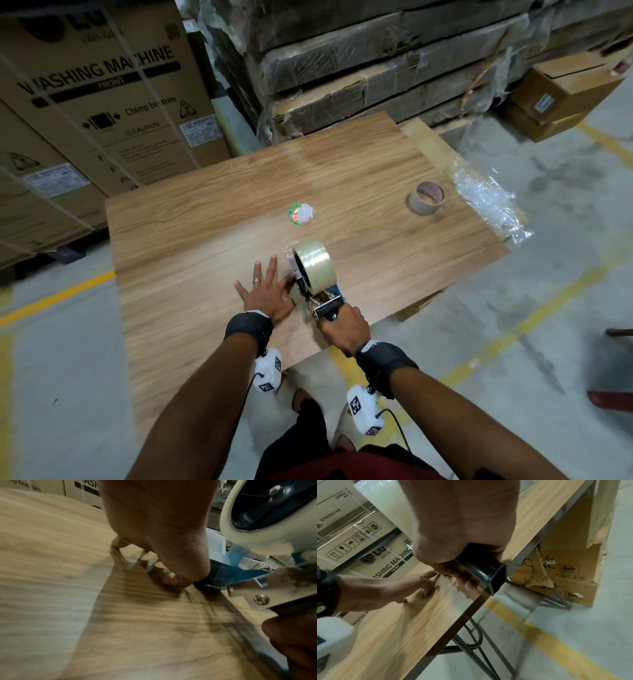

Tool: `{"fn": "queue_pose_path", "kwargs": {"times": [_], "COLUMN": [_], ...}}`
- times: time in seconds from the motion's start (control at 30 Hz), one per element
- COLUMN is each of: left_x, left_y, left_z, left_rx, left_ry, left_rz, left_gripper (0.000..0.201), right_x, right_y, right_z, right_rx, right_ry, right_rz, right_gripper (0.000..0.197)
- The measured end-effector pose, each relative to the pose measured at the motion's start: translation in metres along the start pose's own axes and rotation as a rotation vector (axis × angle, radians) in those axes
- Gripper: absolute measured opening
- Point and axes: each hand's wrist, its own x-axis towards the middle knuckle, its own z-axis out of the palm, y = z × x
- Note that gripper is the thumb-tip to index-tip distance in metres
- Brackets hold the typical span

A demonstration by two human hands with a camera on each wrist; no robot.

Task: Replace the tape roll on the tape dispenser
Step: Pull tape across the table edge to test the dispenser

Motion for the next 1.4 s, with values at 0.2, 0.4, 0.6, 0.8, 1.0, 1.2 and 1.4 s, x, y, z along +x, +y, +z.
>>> {"fn": "queue_pose_path", "kwargs": {"times": [0.2, 0.4, 0.6, 0.8, 1.0, 1.2, 1.4], "left_x": [-0.002, -0.003, -0.009, -0.034, -0.057, -0.059, -0.059], "left_y": [0.003, 0.007, 0.016, 0.019, 0.03, 0.028, 0.026], "left_z": [-0.007, -0.007, 0.004, 0.035, 0.045, 0.038, 0.034], "left_rx": [-0.026, -0.03, -0.042, -0.002, -0.028, -0.041, -0.016], "left_ry": [-0.037, -0.053, -0.058, -0.019, -0.02, -0.047, -0.089], "left_rz": [-0.004, -0.031, -0.048, 0.011, -0.007, -0.011, 0.007], "left_gripper": [0.069, 0.072, 0.071, 0.072, 0.081, 0.094, 0.112], "right_x": [-0.01, -0.031, -0.04, -0.04, -0.043, -0.043, -0.046], "right_y": [0.017, 0.038, 0.052, 0.053, 0.05, 0.046, 0.054], "right_z": [0.003, 0.007, 0.008, 0.001, 0.015, 0.015, 0.018], "right_rx": [-0.006, 0.029, 0.076, 0.309, 0.48, 0.513, 0.475], "right_ry": [0.005, 0.023, 0.016, -0.111, -0.023, 0.02, 0.019], "right_rz": [0.027, 0.008, -0.021, -0.023, -0.031, -0.049, -0.011], "right_gripper": [0.05, 0.045, 0.02, 0.011, 0.015, 0.014, 0.01]}}
